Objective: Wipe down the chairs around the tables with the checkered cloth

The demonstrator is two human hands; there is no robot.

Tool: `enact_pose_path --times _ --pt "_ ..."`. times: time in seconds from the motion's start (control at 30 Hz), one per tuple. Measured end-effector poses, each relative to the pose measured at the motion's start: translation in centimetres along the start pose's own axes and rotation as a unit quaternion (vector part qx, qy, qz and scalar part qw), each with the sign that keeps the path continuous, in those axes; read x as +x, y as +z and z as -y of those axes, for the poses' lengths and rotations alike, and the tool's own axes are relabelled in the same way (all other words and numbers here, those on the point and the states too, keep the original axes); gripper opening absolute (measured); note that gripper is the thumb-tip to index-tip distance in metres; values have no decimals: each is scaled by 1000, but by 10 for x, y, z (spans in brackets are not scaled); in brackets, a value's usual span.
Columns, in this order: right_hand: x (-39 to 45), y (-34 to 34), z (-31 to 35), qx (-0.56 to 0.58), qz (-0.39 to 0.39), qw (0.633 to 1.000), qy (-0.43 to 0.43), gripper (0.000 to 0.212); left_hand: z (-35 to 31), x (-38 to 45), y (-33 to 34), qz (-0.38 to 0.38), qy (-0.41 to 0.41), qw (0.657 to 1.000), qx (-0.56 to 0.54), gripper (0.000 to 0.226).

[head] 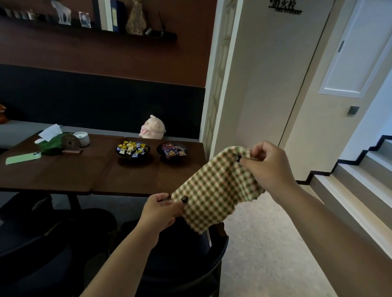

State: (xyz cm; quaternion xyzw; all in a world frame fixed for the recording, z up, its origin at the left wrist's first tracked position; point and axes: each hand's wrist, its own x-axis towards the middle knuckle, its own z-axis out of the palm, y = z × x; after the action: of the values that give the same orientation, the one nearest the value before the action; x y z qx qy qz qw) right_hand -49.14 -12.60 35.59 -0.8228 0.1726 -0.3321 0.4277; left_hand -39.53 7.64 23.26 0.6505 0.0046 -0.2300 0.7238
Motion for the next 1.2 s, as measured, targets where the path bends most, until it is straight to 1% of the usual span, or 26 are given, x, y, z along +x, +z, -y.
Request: enact_pose_path --times 0.03,0.1,0.17,0.2,0.27,0.37,0.43,0.5,0.6,0.67,0.73,0.77,0.87,0.97,1.03,1.13,1.2 --pt "0 1 -3 1 0 1000 6 28 -1 -2 0 0 -9 1000 27 67" --pt "0 2 -6 0 8 1000 10 29 -3 -7 3 21 -33 998 51 50" --pt "-1 4 -6 0 15 1000 9 29 -1 -12 7 66 -57 996 31 34" --pt "-1 5 -5 2 18 1000 6 30 1 -14 10 84 -69 994 11 32" --pt "-2 6 -4 9 22 1000 -2 31 4 -16 15 97 -98 990 -41 36" --pt "-1 7 -2 14 28 999 -13 31 9 -18 22 86 -154 976 -126 43" --pt "-1 7 -2 13 32 999 -20 30 11 -17 29 79 -172 968 -166 40" --pt "-1 8 -2 15 30 999 -28 30 13 -15 36 54 -165 967 -187 36" --pt "0 7 -5 7 24 999 -40 28 16 -11 42 -6 -157 968 -196 37" --pt "1 5 -8 -6 19 999 -50 28 17 -10 40 -22 -156 964 -214 36" --pt "2 2 -13 -22 13 998 -52 29 16 -6 33 -14 -141 960 -240 36" --pt "3 0 -17 -25 11 998 -49 29 15 -5 28 4 -128 959 -252 37" --pt "6 -8 -27 -2 18 1000 -20 29 5 -3 14 91 -77 954 -276 34" --pt "12 -16 -32 43 38 998 18 36 -18 -1 8 138 -34 959 -245 39" --pt "16 -20 -34 64 40 997 27 36 -36 3 8 139 -6 967 -214 40" --pt "22 -25 -34 94 26 995 37 29 -63 8 7 91 52 979 -173 32" --pt "23 -27 -33 132 17 990 43 22 -79 9 7 67 100 986 -119 28"
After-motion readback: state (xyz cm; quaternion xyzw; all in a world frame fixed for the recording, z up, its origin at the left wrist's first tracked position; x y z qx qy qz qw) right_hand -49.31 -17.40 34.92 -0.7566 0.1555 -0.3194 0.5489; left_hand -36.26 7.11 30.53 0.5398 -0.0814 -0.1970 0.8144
